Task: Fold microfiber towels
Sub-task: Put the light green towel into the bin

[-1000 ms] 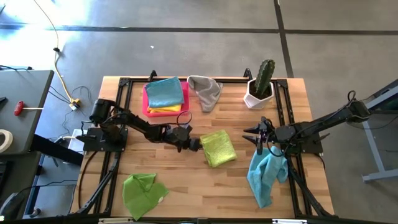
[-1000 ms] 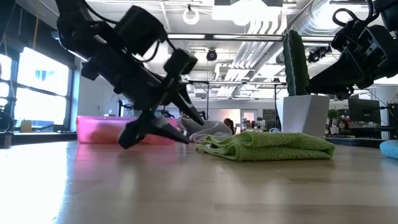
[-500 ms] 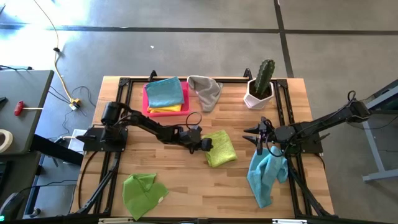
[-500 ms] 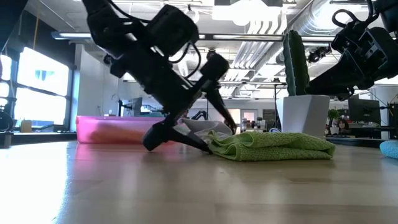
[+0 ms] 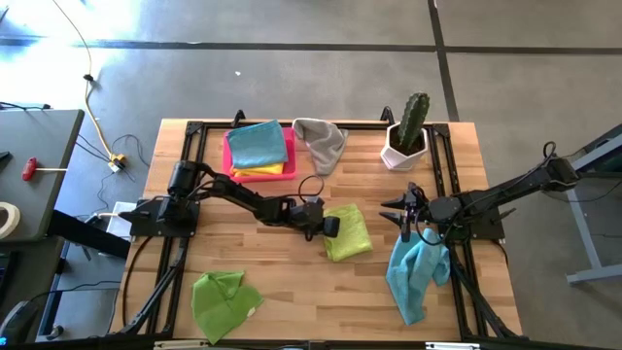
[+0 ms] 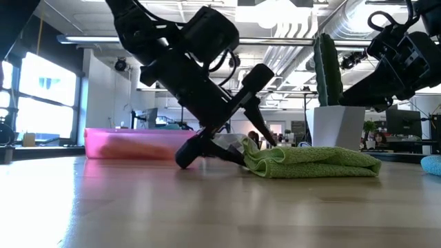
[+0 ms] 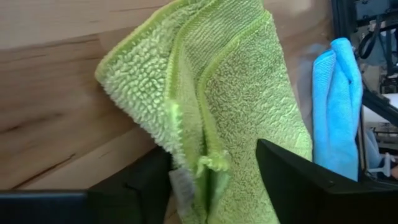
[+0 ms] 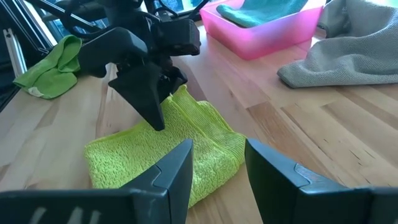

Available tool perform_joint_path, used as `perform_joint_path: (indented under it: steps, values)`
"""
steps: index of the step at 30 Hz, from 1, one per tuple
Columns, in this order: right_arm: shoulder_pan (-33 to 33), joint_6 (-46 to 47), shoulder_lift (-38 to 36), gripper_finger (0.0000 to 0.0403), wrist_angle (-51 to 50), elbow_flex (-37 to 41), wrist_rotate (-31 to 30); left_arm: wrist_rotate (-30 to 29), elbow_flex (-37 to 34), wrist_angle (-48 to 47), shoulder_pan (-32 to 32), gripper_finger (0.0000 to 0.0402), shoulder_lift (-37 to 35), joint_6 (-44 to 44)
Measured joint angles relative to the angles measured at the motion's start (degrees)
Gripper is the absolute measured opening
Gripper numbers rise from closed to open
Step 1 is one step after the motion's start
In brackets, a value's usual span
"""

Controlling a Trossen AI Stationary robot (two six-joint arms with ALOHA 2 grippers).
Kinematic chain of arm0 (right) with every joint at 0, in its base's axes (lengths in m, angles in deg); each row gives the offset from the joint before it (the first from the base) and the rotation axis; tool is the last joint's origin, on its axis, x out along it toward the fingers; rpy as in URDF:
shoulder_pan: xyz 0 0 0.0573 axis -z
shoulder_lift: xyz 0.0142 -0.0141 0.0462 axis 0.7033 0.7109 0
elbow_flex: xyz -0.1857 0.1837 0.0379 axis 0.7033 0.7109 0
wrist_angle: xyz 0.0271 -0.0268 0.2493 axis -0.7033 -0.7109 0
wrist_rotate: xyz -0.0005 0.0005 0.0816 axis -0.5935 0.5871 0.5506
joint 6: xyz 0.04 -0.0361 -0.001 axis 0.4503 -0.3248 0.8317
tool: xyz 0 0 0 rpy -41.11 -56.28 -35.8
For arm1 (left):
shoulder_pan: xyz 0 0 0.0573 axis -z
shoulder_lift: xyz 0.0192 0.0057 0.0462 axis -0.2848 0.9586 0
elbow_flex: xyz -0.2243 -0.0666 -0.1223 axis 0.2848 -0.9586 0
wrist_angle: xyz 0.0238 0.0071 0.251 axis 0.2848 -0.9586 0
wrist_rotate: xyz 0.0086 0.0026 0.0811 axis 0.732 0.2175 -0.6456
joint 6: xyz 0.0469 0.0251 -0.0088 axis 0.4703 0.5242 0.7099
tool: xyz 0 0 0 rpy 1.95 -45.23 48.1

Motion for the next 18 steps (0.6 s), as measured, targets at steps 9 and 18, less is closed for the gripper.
perform_joint_path:
  steps: [9, 18]
  values:
    - [0.02, 0.0, 0.0, 0.0138, -0.1, 0.0, 0.02, 1.28, -0.06, 0.15, 0.09, 0.0036, 0.05, 7.53]
    - [0.02, 0.0, 0.0, 0.0138, -0.1, 0.0, 0.04, 7.68, 3.92, -1.7, -1.97, 0.0007, 0.32, 21.8]
